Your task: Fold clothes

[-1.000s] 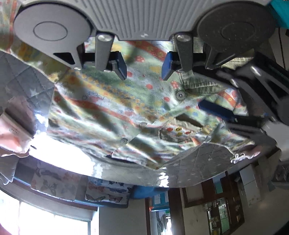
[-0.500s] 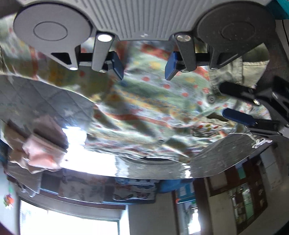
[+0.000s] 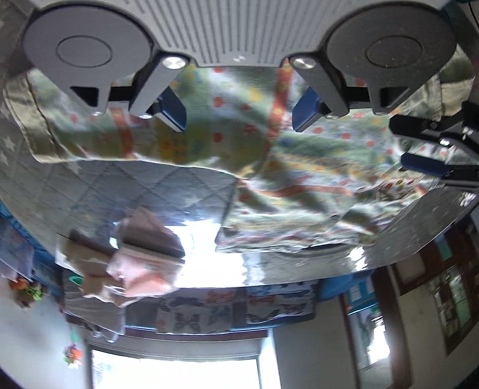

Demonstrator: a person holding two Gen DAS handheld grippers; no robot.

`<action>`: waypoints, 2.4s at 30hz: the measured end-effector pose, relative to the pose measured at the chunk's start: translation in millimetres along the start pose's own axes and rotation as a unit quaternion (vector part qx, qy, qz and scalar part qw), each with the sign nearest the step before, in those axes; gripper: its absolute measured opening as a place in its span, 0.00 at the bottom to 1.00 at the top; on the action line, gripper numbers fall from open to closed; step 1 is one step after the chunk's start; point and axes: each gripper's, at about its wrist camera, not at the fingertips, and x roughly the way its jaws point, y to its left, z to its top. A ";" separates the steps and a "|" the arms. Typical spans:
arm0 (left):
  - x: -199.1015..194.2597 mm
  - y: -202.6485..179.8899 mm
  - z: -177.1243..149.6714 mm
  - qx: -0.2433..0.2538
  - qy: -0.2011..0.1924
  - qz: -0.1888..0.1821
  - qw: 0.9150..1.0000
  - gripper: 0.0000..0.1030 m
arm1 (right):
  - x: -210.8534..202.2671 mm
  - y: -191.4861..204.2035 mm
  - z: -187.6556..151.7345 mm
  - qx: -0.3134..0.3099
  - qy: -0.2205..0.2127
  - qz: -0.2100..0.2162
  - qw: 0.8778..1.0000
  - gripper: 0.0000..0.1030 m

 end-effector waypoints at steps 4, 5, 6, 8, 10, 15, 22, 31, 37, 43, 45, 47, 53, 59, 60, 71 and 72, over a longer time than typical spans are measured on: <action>5.9 -6.5 2.7 0.001 0.003 0.009 1.000 0.84 | 2.6 -5.6 -3.9 0.016 0.004 -0.007 1.000 0.87; 7.5 -7.9 3.1 0.002 0.004 0.010 1.000 0.85 | 3.0 -5.3 -4.6 0.016 0.004 -0.007 1.000 0.87; 9.5 -8.9 3.3 0.002 0.006 0.012 1.000 0.86 | 3.2 -4.6 -5.0 0.015 0.003 -0.007 1.000 0.90; 12.8 -10.5 3.2 0.001 0.010 0.017 1.000 0.89 | 4.8 -1.1 -5.9 0.011 0.005 -0.008 1.000 0.95; 15.4 -11.5 2.5 0.000 0.013 0.021 1.000 0.91 | 7.5 3.2 -6.5 0.002 0.009 -0.009 1.000 1.00; 19.9 -11.0 0.8 -0.004 0.018 0.026 0.999 0.98 | 10.9 8.9 -7.0 -0.008 0.012 -0.020 1.000 1.00; 23.4 -11.1 -0.7 -0.010 0.021 0.026 0.999 1.00 | 15.1 14.9 -7.2 -0.029 0.026 -0.039 0.998 1.00; 23.6 -11.2 0.0 -0.017 0.022 0.034 0.999 1.00 | 13.9 13.3 -8.6 -0.025 0.018 -0.041 0.999 1.00; 22.4 -12.1 1.1 -0.018 0.023 0.043 0.999 1.00 | 10.2 8.6 -5.2 -0.009 0.012 -0.030 0.999 0.98; 21.3 -14.5 4.9 -0.013 0.021 0.052 0.998 1.00 | -1.2 -0.3 -1.9 0.004 -0.003 -0.039 0.999 0.95; 20.8 -16.2 6.3 -0.009 0.021 0.055 0.998 1.00 | -4.1 -3.6 -1.2 0.005 -0.007 -0.045 0.999 0.95; 21.2 -18.4 8.0 -0.006 0.022 0.057 0.998 1.00 | -9.3 -10.2 -1.5 0.014 -0.013 -0.052 0.998 0.93; 23.3 -29.5 15.3 0.009 0.021 0.060 0.998 1.00 | -21.4 -34.5 -5.8 0.043 -0.019 -0.081 0.996 0.88; 30.0 -48.5 22.7 0.032 0.021 0.054 0.998 1.00 | -32.4 -68.5 -13.2 0.070 -0.019 -0.125 0.989 0.79; 31.6 -51.8 23.5 0.036 0.021 0.052 0.998 1.00 | -34.0 -76.7 -15.1 0.078 -0.019 -0.133 0.988 0.77; 44.7 -64.1 26.7 0.050 0.033 0.056 0.997 1.00 | -34.9 -132.1 -20.5 0.123 -0.018 -0.198 0.972 0.64; 44.7 -64.2 26.7 0.049 0.033 0.057 0.997 1.00 | -34.3 -134.9 -21.2 0.126 -0.017 -0.203 0.971 0.64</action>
